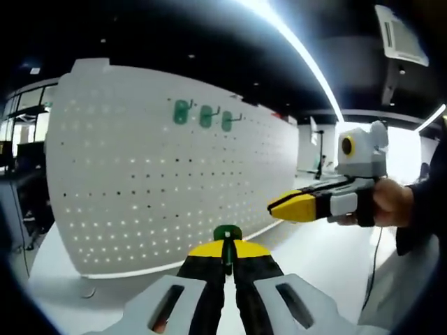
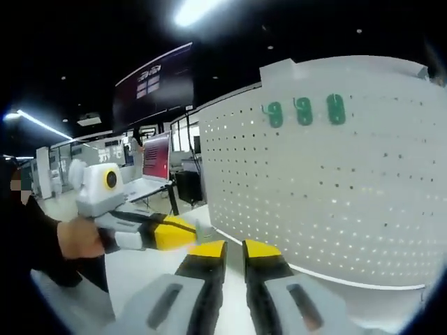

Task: Insert the hook assembly into the mounting plate slot until the hook locks in place.

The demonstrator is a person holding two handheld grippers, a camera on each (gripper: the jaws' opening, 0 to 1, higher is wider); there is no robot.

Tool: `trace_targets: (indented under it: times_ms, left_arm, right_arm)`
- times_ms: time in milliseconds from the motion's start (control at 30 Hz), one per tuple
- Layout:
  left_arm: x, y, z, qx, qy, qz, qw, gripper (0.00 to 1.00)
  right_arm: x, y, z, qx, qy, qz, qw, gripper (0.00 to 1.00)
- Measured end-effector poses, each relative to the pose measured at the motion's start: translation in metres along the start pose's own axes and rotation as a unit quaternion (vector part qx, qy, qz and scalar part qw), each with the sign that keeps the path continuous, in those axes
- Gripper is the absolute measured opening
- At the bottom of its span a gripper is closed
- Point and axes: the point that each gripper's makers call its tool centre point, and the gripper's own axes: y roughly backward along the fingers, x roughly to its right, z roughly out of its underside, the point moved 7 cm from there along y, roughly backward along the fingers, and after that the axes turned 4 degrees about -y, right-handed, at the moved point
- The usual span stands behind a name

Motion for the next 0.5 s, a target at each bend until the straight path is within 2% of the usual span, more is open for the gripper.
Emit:
trace_targets:
  times_ms: [200, 500]
  left_arm:
    - [-0.002, 0.000, 0.001, -0.003, 0.002, -0.004, 1.0000, 0.03]
    - [-0.004, 0.002, 0.003, -0.008, 0.003, -0.008, 0.9999, 0.03]
  right_arm:
    - [0.007, 0.015, 0.004, -0.006, 0.025, 0.017, 0.9995, 0.11]
    - [0.011, 0.027, 0.011, -0.004, 0.028, 0.022, 0.9994, 0.15]
